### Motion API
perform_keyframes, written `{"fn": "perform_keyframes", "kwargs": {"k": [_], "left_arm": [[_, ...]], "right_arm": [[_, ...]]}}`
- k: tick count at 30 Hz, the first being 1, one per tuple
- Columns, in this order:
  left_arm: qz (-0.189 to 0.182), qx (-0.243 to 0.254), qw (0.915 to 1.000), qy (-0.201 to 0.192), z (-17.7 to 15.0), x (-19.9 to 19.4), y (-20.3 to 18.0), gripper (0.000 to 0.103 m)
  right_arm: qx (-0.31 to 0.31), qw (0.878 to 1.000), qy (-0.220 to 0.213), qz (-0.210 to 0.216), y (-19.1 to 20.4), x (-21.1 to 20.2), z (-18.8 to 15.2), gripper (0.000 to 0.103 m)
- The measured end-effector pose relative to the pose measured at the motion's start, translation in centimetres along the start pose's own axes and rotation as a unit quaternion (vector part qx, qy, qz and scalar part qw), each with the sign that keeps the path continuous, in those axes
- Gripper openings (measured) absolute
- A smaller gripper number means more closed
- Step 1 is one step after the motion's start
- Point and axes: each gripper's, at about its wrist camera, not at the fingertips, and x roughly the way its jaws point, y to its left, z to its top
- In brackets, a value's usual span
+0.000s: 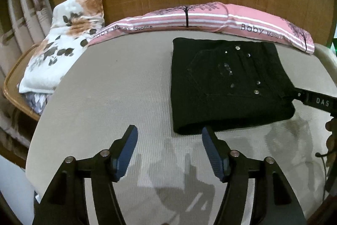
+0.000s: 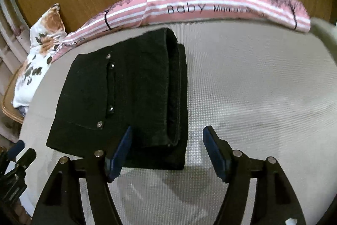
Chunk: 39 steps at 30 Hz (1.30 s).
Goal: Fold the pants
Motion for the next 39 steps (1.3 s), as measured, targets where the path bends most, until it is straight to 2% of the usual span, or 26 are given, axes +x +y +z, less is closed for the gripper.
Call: {"fn": "perform_keyframes", "kwargs": {"k": [6,9,16,22,32,39], "left_arm": [[-0.006,-0.008,0.9999,-0.004,-0.9,-2.0,-0.5,0.068],[-0.009,-0.012,0.9999,-0.005,-1.4,-2.9,-0.6,0.068],[-0.005,-0.016,0.9997,-0.016,-2.2,-5.0,-0.9,0.068],[0.0,-0.018,0.9996,-0.022,-2.9,-6.1,-0.6,0.068],[0.002,-0.018,0.9997,-0.019,-3.6,-6.5,-0.8,0.068],[0.001,-0.017,0.9997,-0.017,-3.9,-6.4,-0.8,0.068]], "right_arm": [[-0.041,0.998,-0.034,-0.03,2.6,-3.8,-1.5,0.086],[-0.034,0.997,-0.056,-0.037,3.4,-6.0,-2.7,0.095],[-0.038,0.996,-0.066,-0.056,5.6,-8.7,-5.4,0.098],[-0.053,0.995,-0.069,-0.052,7.1,-10.3,-7.4,0.101],[-0.069,0.993,-0.08,-0.054,8.3,-11.7,-8.0,0.102],[-0.067,0.993,-0.072,-0.058,8.6,-11.7,-8.0,0.102]]}}
